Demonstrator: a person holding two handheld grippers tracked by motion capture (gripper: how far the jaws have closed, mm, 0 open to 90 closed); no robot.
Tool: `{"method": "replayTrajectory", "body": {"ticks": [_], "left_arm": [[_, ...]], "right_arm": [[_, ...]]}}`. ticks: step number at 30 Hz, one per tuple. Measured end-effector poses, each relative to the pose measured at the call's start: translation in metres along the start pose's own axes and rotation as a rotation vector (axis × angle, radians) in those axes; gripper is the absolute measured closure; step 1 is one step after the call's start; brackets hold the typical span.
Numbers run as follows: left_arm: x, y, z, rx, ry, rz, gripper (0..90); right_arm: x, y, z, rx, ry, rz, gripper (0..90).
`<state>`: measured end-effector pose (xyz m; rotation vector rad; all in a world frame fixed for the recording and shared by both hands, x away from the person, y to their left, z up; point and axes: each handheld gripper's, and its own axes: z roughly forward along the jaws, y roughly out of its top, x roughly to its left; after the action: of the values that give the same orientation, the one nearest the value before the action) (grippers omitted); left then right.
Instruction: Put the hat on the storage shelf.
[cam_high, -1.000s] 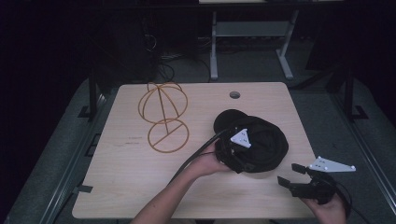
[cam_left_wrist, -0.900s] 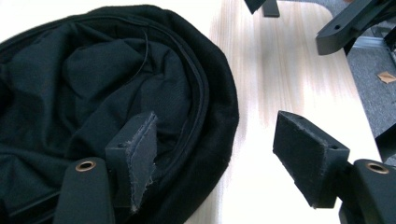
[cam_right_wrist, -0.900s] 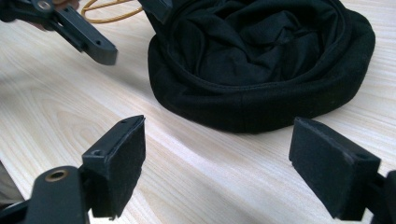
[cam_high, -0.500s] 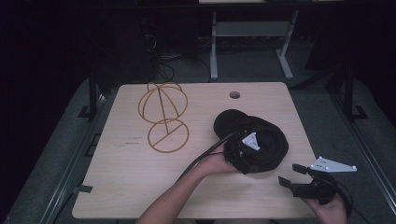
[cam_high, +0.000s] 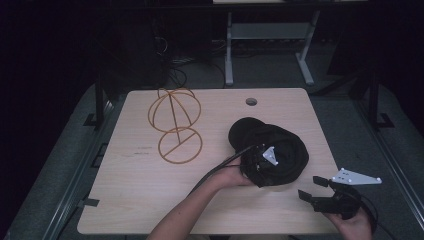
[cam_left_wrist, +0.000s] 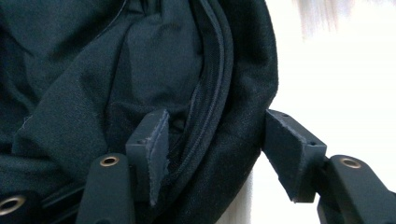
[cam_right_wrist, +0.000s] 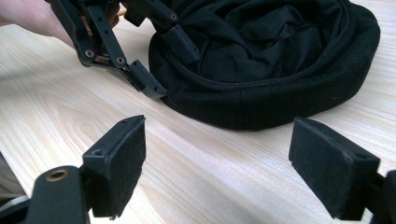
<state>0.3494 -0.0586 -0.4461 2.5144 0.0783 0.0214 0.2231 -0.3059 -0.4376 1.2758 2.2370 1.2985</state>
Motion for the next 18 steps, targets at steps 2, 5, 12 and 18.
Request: {"method": "replayTrajectory", "body": {"ticks": [2,5,12,18], "left_arm": [[-0.0017,0.0003,0.0017,0.019,0.017,0.027,43.5],[-0.0034,0.0002,0.0060,0.045,0.024,0.040,46.5],[-0.0006,-0.0009,0.0076,0.047,-0.010,0.022,60.6],[-0.0006,0.0005,0.0057,0.056,-0.004,0.023,69.0]], "right_arm": [[0.0000,-0.0001,-0.0002,-0.002,-0.001,0.001,18.2],[0.0003,-0.0002,-0.0011,-0.002,-0.003,0.004,18.3],[0.0006,0.0000,-0.0015,-0.004,-0.002,0.002,18.2],[0.0006,-0.0004,-0.0015,-0.006,-0.004,0.007,18.2]]}}
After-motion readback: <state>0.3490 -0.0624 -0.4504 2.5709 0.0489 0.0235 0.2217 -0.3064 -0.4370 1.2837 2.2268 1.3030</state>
